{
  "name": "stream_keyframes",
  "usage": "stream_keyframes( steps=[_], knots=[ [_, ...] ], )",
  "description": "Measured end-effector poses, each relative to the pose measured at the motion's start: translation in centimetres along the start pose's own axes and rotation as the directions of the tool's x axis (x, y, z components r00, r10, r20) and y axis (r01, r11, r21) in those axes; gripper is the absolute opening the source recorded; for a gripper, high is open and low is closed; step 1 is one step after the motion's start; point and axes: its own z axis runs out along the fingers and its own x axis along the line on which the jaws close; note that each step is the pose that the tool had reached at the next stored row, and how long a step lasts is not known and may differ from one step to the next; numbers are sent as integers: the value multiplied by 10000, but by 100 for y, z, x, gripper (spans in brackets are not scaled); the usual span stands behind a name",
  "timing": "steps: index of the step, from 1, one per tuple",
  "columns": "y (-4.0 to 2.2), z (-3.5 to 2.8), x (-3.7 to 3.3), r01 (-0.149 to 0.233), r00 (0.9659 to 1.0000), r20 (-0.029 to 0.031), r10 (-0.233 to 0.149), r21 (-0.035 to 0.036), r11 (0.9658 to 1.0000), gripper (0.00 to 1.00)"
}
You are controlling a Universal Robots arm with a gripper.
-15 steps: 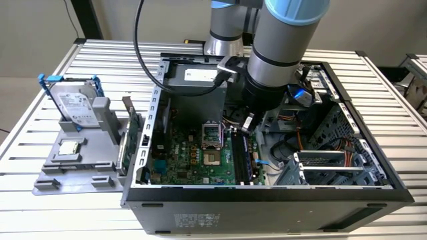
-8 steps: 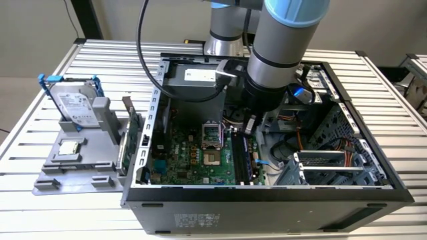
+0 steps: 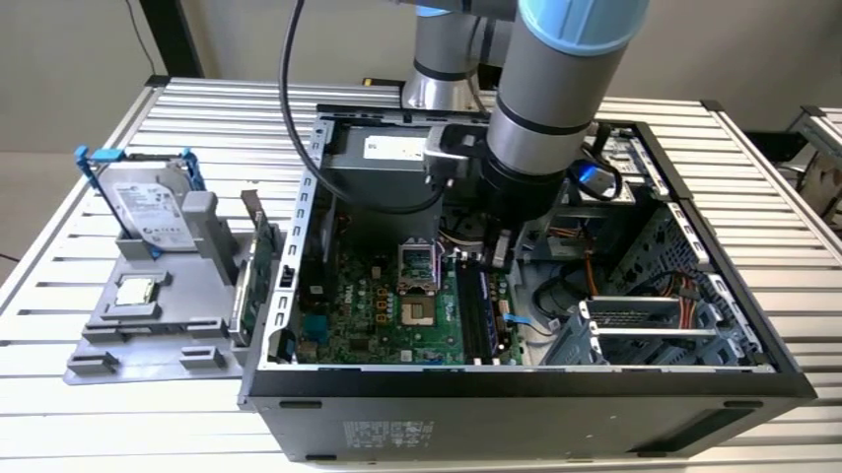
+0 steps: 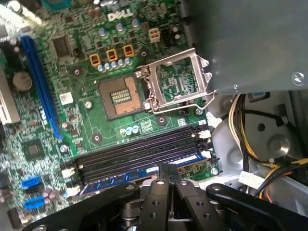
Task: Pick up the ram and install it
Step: 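Press down the ram until it locks into place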
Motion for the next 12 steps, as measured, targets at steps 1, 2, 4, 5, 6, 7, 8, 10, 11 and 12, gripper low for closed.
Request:
stream_keyframes(
  steps=[1, 2, 4, 5, 6, 7, 8, 10, 11, 12],
  knots=[
    [0, 1, 0, 187, 9998, 6, -187, 18, 9998, 0],
    [0, 2, 0, 368, 9993, 11, -368, 37, 9993, 0],
    [0, 9, 0, 734, 9973, 23, -734, 65, 9973, 0],
    [1, 16, 0, 916, 9958, 24, -916, 59, 9958, 0],
    [1, 18, 1, 1090, 9940, 19, -1090, 52, 9940, 0],
    [1, 18, 1, 1285, 9917, 16, -1285, 44, 9917, 0],
    [0, 21, 1, 1458, 9893, 16, -1458, 37, 9893, 0],
    [1, 35, 1, 1817, 9834, 20, -1817, 26, 9834, 0],
    [0, 41, 2, 1994, 9799, 21, -1994, 20, 9799, 0],
    [0, 42, 2, 2161, 9764, 18, -2161, 18, 9764, 0]
  ],
)
